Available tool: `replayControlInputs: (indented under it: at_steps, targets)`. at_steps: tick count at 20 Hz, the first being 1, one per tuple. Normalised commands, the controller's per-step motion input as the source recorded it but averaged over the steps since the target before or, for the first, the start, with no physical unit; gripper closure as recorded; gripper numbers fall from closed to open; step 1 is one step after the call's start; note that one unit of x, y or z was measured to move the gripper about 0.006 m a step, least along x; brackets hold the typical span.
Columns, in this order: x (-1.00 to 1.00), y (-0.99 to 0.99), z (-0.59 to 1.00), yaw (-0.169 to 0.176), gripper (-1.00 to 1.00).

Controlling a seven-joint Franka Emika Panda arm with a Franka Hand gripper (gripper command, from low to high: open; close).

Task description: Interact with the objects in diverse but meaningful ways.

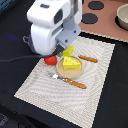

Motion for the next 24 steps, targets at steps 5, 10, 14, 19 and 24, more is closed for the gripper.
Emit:
replayControlInputs:
  at_steps: [5, 10, 14, 19, 24]
  targets:
    - [0.29, -0.6, -0.28, -0.021, 1.0]
    - [0.23, -0.35, -0.41, 0.0, 1.0]
    - [0.22, -0.34, -0.43, 0.0, 1.0]
    - [0.07, -0.33, -0.37, 0.0, 1.0]
    - [0.0, -0.27, -0.15, 0.0, 1.0]
